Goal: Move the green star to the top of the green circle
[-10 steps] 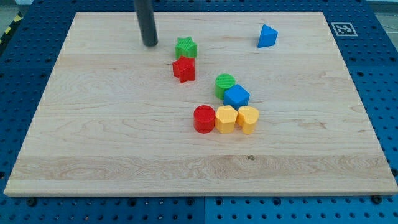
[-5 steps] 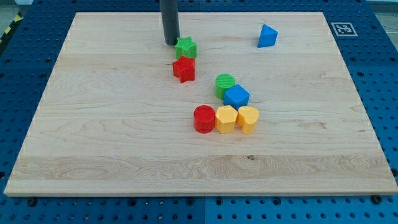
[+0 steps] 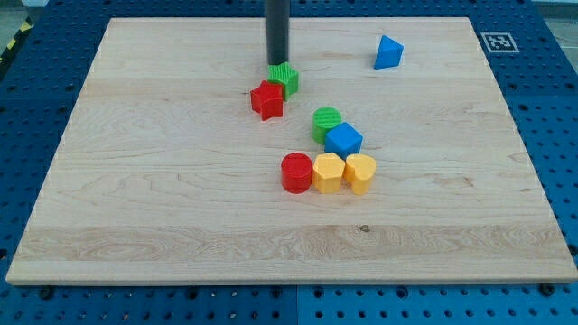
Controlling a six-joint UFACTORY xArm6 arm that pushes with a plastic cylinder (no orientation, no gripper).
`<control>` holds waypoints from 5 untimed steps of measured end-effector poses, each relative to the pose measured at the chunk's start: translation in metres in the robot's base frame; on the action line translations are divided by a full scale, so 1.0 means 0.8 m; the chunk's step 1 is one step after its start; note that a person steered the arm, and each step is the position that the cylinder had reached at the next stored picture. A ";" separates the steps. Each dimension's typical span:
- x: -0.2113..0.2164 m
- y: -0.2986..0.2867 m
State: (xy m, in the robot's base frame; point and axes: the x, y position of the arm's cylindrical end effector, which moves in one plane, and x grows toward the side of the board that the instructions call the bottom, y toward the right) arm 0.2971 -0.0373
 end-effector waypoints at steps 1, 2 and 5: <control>0.002 -0.035; 0.017 -0.033; 0.038 0.055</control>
